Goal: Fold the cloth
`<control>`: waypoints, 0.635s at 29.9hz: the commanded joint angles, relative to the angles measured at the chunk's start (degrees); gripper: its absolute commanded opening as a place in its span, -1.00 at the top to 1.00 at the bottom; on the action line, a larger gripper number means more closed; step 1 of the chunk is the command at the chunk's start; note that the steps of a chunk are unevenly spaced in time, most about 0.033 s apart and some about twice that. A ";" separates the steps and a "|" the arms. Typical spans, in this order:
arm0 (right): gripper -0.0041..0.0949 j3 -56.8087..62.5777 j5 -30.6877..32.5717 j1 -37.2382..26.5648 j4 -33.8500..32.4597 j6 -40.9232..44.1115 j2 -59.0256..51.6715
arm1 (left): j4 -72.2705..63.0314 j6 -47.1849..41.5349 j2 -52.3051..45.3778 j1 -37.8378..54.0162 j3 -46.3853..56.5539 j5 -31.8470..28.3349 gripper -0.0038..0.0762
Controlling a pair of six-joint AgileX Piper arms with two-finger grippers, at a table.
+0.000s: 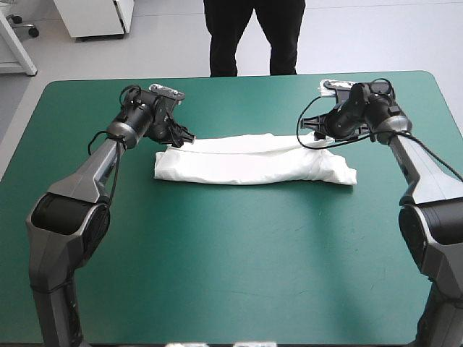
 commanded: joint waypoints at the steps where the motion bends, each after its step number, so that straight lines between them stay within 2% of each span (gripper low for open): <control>1: -0.04 -2.15 0.66 -0.46 0.46 -1.11 -5.80 | 0.76 -0.35 -6.55 0.17 -3.15 -0.27 -0.32; 3: -0.04 -2.15 1.58 -0.46 0.46 -1.11 -6.69 | -1.45 -0.35 -7.71 0.17 -3.40 -0.20 -0.19; 6: -0.04 -2.15 2.16 -0.46 0.46 -0.98 -7.58 | -5.86 0.11 -9.36 0.17 -3.40 -0.67 0.50; 7: -0.04 -2.15 2.16 -0.46 0.46 -0.72 -7.90 | -7.47 1.11 -9.59 0.06 -3.40 -0.81 0.79; 8: -0.04 -2.15 2.16 -0.46 0.46 -0.59 -8.31 | -9.26 2.73 -9.79 -0.14 -3.40 -1.06 0.91; 14: -0.04 -2.15 2.64 -0.46 0.46 0.23 -9.24 | -24.10 9.18 -9.78 -4.13 -3.40 -2.75 0.93; 19: -0.04 -2.15 3.95 -0.46 0.92 0.23 -9.24 | -23.85 11.00 -9.65 -10.90 -3.40 -9.27 0.93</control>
